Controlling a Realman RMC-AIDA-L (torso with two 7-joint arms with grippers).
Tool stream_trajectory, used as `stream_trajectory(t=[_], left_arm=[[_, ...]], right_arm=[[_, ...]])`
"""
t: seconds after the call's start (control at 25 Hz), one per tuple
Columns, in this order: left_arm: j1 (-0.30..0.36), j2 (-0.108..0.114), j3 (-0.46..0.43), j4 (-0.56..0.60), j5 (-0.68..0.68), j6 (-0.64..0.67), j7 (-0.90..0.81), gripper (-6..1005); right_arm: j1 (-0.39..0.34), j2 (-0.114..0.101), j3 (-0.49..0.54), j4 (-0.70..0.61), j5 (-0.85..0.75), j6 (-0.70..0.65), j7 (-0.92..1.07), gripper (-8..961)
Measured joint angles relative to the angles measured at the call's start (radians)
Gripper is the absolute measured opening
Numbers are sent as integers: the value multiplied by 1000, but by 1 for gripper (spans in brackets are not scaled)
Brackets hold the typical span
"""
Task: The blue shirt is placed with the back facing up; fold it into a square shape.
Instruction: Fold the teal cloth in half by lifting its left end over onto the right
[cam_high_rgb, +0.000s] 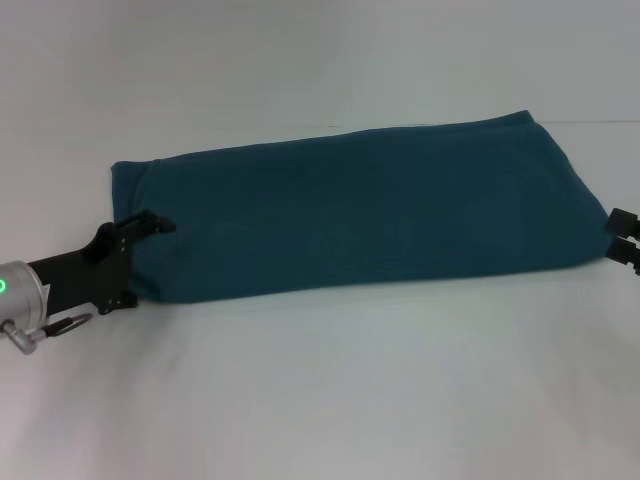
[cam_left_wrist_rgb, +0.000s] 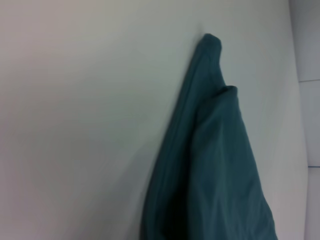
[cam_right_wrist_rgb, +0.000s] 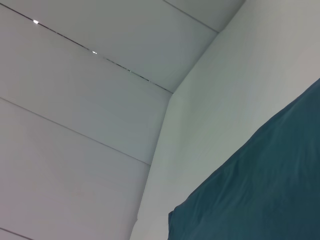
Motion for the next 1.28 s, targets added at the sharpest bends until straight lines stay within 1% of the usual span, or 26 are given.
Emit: stream_trajectory(t=[0.48, 0.68, 0.8, 1.0, 1.28], left_arm=[[-17, 5, 10, 4, -1, 25, 37, 873], [-6, 6, 11, 6, -1, 29, 42, 659], [-1, 7, 11, 6, -1, 29, 44, 453], [3, 8, 12, 6, 1, 29, 48, 213], [4, 8, 11, 7, 1, 30, 69, 86]], right_arm=[[-3, -2, 3, 4, 3, 0, 0, 774], [-2, -2, 3, 4, 5, 0, 0, 774], [-2, -2, 3, 4, 5, 0, 0, 774], [-2, -5, 3, 18, 4, 4, 0, 774], [-14, -9, 3, 27, 2, 9, 0, 774]])
